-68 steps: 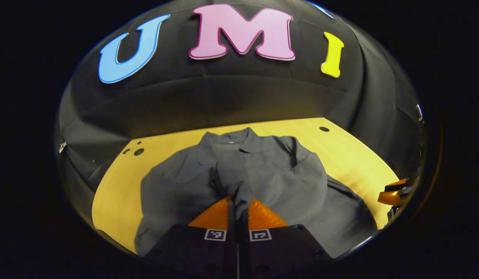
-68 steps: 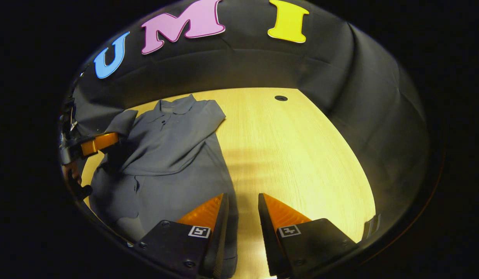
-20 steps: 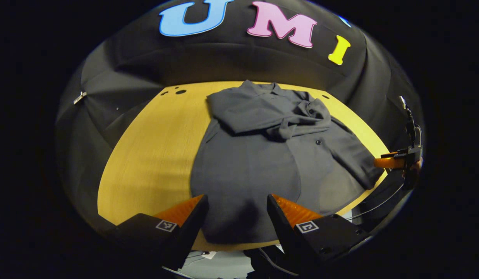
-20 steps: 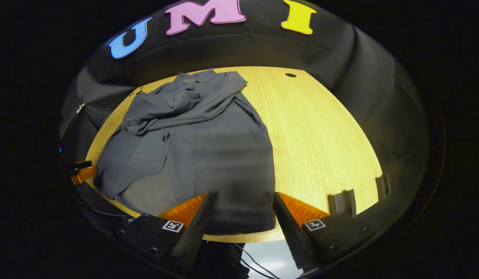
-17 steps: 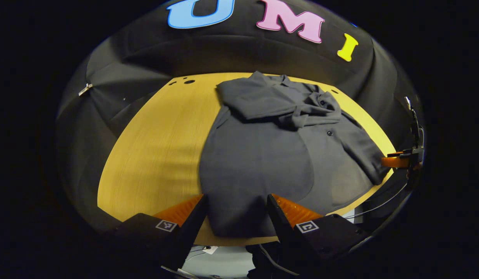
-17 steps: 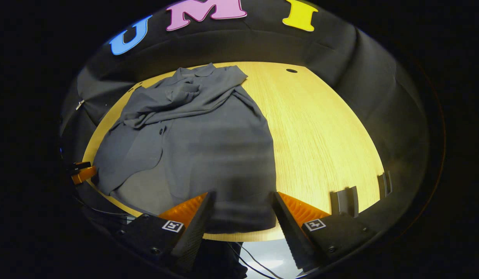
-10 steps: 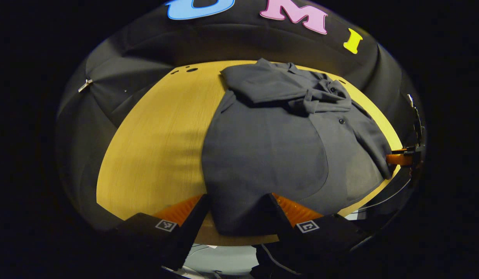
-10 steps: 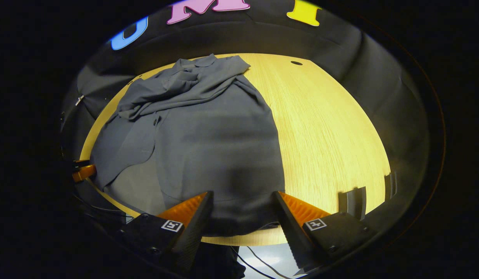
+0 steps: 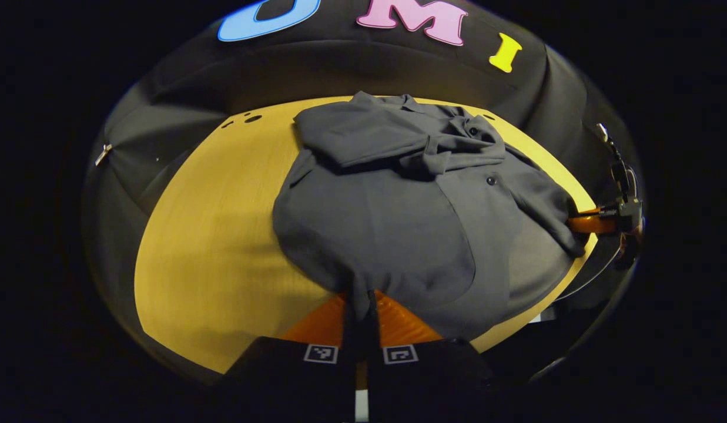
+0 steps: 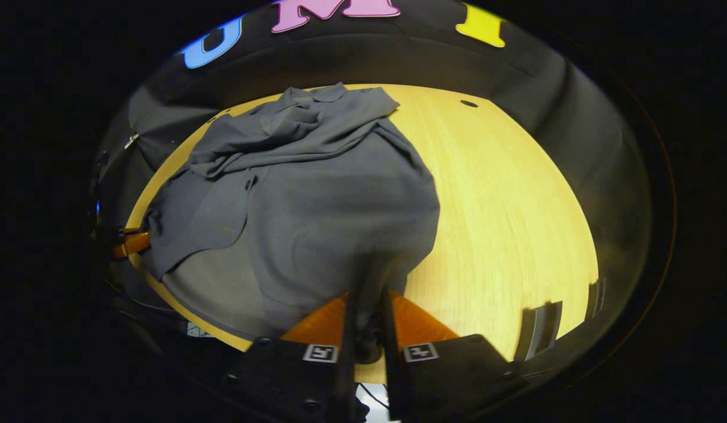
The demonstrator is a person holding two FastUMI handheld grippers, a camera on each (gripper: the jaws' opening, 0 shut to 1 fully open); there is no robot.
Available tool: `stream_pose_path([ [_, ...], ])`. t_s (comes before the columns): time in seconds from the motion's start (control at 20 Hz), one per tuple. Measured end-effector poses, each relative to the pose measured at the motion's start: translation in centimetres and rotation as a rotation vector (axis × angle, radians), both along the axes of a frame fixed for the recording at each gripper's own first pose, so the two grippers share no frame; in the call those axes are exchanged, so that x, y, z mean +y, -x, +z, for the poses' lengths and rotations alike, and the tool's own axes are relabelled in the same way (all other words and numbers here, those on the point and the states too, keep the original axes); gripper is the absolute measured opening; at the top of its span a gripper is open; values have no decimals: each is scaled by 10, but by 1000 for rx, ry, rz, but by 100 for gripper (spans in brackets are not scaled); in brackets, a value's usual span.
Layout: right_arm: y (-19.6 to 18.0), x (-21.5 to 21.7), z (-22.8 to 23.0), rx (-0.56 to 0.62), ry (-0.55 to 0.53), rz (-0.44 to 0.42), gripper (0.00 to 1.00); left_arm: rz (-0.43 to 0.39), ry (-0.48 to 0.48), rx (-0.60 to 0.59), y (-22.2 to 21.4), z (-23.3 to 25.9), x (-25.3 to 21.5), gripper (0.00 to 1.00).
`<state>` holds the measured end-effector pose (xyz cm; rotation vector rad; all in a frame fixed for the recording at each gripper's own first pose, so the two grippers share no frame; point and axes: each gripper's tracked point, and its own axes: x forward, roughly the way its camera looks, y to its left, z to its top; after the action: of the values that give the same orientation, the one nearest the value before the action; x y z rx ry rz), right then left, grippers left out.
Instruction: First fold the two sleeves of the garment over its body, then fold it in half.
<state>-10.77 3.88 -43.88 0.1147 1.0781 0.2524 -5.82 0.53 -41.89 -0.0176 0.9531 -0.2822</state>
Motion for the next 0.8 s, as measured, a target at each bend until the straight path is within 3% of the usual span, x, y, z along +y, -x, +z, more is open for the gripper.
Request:
stream_pose_path([
  [0.05,2,0,2,1,-9,3,11,18,14,13,1,3,1,9],
  [0.1,7,-1,4,16,-11,12,6,24,15,26,5,3,1,7],
  [0.3,30,6,23,-11,-8,74,5,6,9,27,36,22,13,6],
  [0.4,52,6,29,12,-14,97,6,21,50,73,56,28,18,2],
  [0.55,82,-4,30,60,-35,90,6,49,60,125,95,35,26,6],
  [0.7,72,-8,56,23,-67,36,5,83,74,111,76,56,32,6],
  [0.8,47,-13,80,-73,-55,22,5,102,97,59,59,77,32,6],
])
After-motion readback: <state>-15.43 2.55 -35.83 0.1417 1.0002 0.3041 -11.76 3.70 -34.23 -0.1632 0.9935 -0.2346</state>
